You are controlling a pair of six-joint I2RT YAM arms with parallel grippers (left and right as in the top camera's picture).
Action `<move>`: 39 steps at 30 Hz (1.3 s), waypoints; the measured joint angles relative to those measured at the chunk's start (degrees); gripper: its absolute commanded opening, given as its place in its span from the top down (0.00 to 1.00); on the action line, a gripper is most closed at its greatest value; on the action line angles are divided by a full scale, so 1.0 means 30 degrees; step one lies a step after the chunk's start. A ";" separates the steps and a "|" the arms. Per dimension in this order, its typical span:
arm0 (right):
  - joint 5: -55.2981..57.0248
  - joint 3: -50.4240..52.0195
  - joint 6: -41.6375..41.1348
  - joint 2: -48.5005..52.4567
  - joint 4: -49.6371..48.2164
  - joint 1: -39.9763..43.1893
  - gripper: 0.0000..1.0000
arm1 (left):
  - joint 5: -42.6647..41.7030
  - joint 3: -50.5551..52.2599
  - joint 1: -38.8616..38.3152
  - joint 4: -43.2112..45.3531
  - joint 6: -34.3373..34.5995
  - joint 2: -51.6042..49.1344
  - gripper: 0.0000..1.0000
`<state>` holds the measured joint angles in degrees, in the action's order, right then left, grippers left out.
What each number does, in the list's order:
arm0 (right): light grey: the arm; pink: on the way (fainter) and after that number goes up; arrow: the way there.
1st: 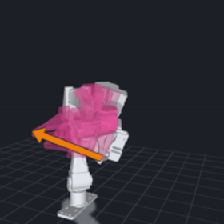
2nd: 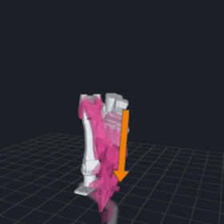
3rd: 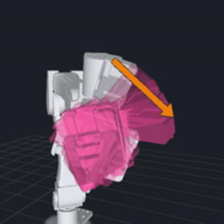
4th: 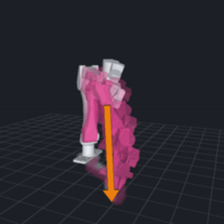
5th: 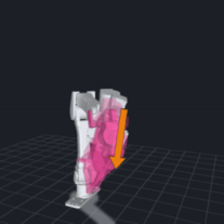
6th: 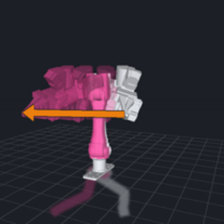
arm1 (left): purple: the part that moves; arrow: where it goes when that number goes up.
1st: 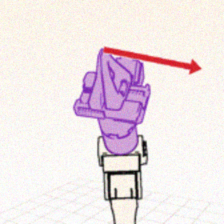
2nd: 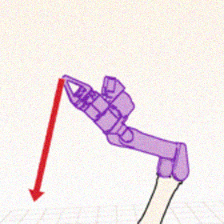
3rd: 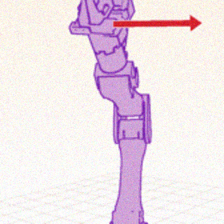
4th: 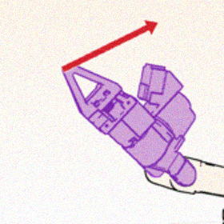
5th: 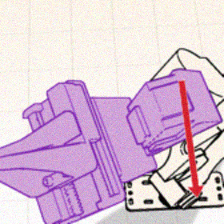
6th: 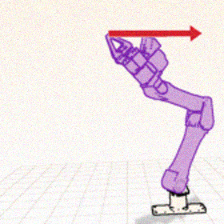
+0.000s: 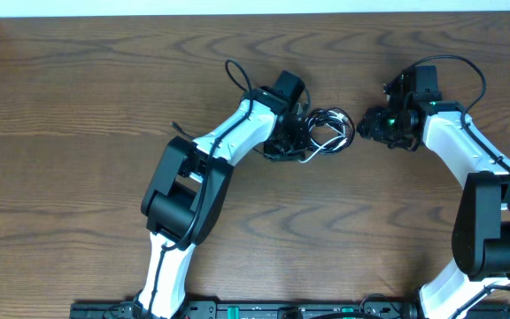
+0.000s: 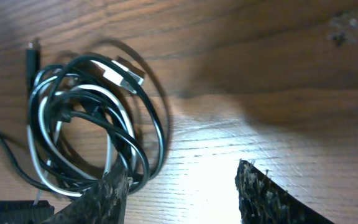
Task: Untangle cables
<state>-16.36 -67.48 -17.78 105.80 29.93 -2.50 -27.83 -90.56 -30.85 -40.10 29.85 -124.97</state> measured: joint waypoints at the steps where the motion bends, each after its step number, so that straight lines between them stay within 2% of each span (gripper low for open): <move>1: -0.0153 0.0000 0.0007 0.0000 -0.0124 0.0000 0.48 | 0.0095 0.0000 0.0058 -0.0007 -0.0022 0.0073 0.92; 4: -0.0648 0.0000 0.0153 0.0000 -0.0568 0.0000 0.48 | 0.0969 0.0007 0.0168 -0.0036 -0.0452 0.0976 0.93; 8: -0.1515 0.0000 0.0648 0.0000 -0.1413 0.0000 0.48 | 0.2776 0.0000 -0.0117 0.0262 -0.2426 0.4554 0.93; 14: -0.3789 -0.0007 0.1552 0.0000 -0.3096 0.0000 0.48 | 0.3606 -0.0095 -0.0860 0.1413 -0.5042 0.8597 0.93; 25: -0.8437 -0.1027 0.3555 -0.0372 -0.3621 -0.0226 0.46 | 0.3891 -0.0146 -0.1239 0.2339 -0.6135 0.8990 0.93; 33: -0.9289 -0.1202 0.4007 -0.0933 -0.2805 -0.0984 0.46 | 0.3898 -0.0138 -0.1231 0.4612 -0.6411 0.9187 0.93; 39: -0.9428 -0.1202 0.4065 -0.0933 -0.2718 -0.1654 0.46 | 0.3898 -0.0138 -0.1231 0.5370 -0.6462 1.0608 0.93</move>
<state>-44.64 -71.09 -5.58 103.00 21.78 -7.46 -16.14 -90.98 -34.54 -23.99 10.46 -93.14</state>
